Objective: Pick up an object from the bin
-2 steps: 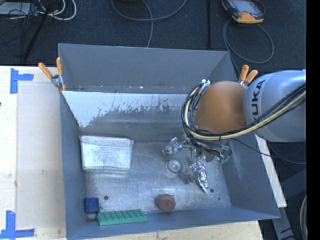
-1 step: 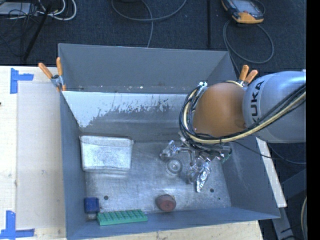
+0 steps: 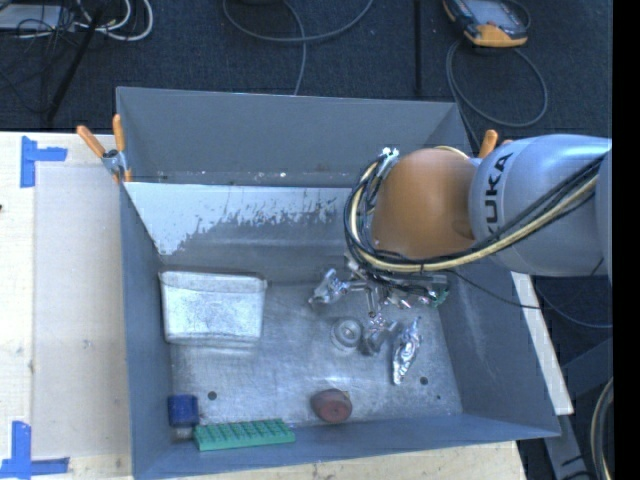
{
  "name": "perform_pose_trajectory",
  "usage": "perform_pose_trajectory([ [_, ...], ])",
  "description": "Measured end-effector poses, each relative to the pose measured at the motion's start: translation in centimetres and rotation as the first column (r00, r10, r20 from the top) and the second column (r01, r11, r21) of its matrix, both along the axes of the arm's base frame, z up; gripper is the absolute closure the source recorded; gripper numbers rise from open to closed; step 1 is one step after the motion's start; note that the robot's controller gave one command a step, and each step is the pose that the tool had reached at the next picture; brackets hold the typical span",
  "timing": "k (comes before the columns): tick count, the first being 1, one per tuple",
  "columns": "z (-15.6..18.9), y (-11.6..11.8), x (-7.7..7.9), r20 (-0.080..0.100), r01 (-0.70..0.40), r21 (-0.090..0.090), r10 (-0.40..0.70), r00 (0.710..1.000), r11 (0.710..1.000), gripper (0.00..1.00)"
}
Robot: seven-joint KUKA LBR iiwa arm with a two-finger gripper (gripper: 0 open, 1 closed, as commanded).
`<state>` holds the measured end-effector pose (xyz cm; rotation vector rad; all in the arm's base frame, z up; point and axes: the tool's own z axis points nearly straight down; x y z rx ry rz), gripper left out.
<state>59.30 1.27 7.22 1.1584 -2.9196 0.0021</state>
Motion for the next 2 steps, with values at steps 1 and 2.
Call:
perform_pose_trajectory([
  [1, 4.3, -2.7, -3.0, 0.000, -0.079, 0.001, 0.079, 0.997, 0.997, 0.00],
  [2, 4.1, -10.9, -9.5, -0.008, -0.140, 0.000, 0.140, 0.990, 0.990, 0.00],
])
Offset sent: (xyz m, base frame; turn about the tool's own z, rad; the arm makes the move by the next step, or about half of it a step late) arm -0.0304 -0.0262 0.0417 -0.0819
